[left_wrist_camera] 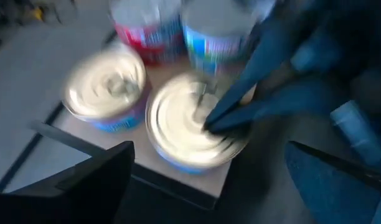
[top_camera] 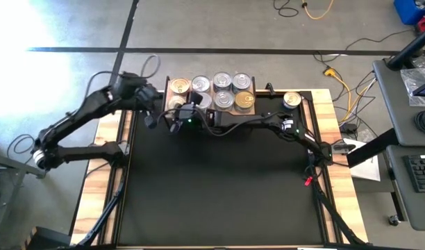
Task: Stack canned seafood by type on shelf
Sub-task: Put the bottom right blue pink tuna can on the shelf aligned with the other blue pink tuna can, then stack the left blue pink tuna can on the top of the top blue pink tuna can on the shelf
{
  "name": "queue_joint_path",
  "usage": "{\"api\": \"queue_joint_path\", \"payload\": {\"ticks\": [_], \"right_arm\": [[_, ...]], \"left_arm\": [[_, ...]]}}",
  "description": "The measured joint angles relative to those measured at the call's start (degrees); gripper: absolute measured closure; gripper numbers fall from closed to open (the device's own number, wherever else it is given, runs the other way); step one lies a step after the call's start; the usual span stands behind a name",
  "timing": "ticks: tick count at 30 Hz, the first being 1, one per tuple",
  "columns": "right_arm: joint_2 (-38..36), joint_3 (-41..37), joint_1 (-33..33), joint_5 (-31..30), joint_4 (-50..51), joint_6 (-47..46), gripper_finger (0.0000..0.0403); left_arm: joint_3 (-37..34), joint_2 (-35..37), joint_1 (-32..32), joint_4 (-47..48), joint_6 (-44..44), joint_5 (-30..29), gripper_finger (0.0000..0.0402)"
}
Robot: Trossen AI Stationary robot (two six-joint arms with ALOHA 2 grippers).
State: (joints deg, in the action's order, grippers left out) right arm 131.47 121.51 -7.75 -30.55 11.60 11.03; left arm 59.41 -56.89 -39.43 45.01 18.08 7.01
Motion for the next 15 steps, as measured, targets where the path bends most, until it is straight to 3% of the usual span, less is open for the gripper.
{"api": "queue_joint_path", "payload": {"ticks": [7, 15], "right_arm": [[-0.4, 0.9, -0.5, -0.3, -6.0, 3.8, 0.039], [-1.6, 12.1, 0.2, -3.2, -4.0, 9.4, 0.039]], "left_arm": [[2.5, 6.1, 0.7, -0.3, -4.1, -0.2, 0.002], [1.8, 7.0, 0.7, 0.8, -8.2, -1.9, 0.004]]}}
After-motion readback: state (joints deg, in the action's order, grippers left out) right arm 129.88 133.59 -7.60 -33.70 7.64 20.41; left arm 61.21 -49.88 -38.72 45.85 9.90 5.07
